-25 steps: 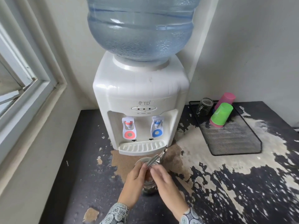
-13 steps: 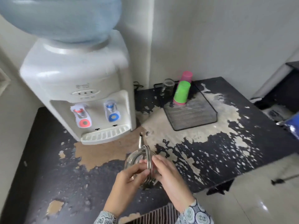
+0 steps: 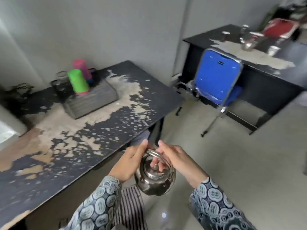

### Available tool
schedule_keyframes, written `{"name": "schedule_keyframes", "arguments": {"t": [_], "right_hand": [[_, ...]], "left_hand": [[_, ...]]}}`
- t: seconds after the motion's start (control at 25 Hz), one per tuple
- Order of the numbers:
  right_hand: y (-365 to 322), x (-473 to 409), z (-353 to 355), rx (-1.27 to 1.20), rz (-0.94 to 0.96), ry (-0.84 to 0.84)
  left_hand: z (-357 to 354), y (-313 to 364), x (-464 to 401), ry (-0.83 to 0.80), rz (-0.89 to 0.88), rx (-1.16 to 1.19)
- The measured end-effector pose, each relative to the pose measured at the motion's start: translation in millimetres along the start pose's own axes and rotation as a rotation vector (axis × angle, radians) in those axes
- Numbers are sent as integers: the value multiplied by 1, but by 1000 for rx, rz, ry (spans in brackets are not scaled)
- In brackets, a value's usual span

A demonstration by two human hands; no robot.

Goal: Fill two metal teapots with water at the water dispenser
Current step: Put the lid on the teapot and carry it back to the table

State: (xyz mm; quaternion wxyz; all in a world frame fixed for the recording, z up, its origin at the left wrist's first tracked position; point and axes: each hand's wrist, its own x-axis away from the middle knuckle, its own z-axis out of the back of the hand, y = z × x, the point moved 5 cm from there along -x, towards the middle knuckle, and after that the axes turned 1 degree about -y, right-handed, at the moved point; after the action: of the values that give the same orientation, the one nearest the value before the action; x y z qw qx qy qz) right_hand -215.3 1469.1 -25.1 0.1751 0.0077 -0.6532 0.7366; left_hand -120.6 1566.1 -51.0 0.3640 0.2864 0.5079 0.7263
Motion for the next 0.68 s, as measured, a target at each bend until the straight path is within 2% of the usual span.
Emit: {"name": "schedule_keyframes", "arguments": {"t": [0.2, 0.28, 0.44, 0.68], "right_hand": [[49, 82, 133, 20, -106, 303], [67, 108, 177, -28, -144, 430], [97, 146, 269, -115, -199, 683], [125, 158, 414, -215, -201, 790]], "left_hand": [[-140, 43, -66, -302, -29, -59], [-195, 59, -93, -453, -55, -75], [-300, 89, -147, -638, -150, -127], [-421, 143, -248, -826, -196, -111]]}}
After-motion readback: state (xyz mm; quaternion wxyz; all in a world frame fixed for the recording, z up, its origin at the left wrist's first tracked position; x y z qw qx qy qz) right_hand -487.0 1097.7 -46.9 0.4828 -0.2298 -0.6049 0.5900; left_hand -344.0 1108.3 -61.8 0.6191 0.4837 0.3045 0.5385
